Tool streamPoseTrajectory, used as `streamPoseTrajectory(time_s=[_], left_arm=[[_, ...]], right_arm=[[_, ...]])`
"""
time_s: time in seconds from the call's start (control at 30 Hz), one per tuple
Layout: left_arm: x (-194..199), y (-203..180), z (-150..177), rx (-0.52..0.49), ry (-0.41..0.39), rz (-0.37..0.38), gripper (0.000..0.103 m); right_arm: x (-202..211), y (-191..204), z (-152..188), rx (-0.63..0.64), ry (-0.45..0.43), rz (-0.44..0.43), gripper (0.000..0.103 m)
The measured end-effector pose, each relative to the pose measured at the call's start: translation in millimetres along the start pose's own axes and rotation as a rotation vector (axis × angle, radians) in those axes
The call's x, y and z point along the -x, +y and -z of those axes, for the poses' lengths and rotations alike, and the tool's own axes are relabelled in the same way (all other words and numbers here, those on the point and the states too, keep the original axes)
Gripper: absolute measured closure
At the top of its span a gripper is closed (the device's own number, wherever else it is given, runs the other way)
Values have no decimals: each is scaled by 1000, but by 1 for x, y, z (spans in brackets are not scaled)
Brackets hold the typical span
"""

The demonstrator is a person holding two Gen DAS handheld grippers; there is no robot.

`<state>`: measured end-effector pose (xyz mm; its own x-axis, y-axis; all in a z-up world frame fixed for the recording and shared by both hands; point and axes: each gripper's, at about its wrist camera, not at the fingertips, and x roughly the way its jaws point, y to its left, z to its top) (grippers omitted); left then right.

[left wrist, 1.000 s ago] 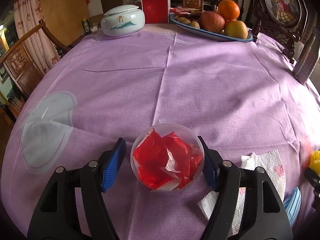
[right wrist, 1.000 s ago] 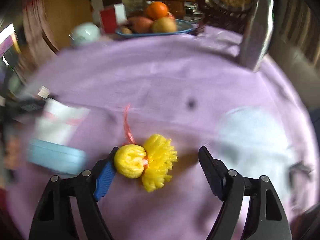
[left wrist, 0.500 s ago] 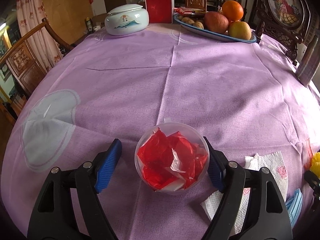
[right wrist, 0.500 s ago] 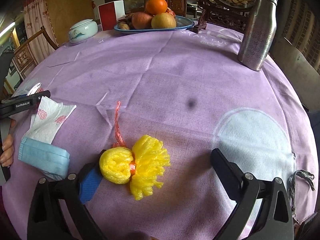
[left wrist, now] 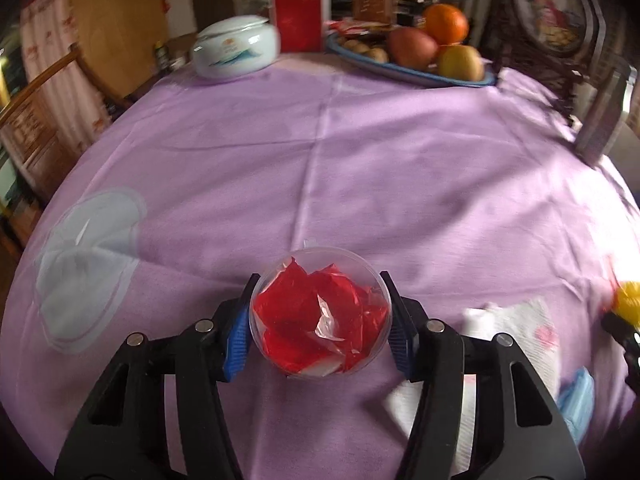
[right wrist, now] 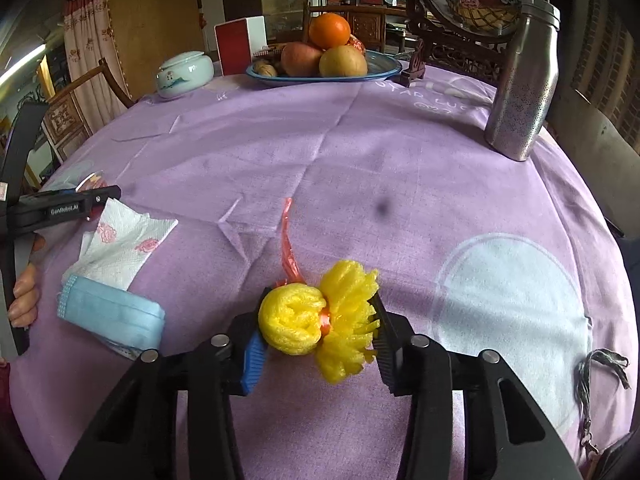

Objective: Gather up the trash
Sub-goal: 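Grasp the yellow mesh fruit net with the right gripper while the left gripper holds the cup, then carry the red-paper cup and yellow net down to the red wastebasket and release both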

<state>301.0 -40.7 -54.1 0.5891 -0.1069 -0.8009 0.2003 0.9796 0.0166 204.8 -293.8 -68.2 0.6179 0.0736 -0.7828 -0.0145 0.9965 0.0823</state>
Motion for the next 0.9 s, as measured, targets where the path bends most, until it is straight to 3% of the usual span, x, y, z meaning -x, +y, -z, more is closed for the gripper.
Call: streamPoseTrajectory(time_s=[0.23, 0.4, 0.57, 0.7, 0.9], left_arm=[[40, 3, 10, 10, -146, 32, 46], [88, 19, 50, 93, -197, 49, 47], [149, 42, 95, 163, -255, 28, 47], [199, 71, 129, 219, -307, -19, 47], [258, 120, 192, 275, -332, -172, 47]], right_arm=[[23, -14, -6, -52, -123, 16, 59], [34, -26, -7, -102, -158, -5, 59], [52, -14, -3, -55, -234, -35, 59], [76, 4, 9, -45, -303, -100, 59], [120, 61, 33, 7, -373, -223, 59]])
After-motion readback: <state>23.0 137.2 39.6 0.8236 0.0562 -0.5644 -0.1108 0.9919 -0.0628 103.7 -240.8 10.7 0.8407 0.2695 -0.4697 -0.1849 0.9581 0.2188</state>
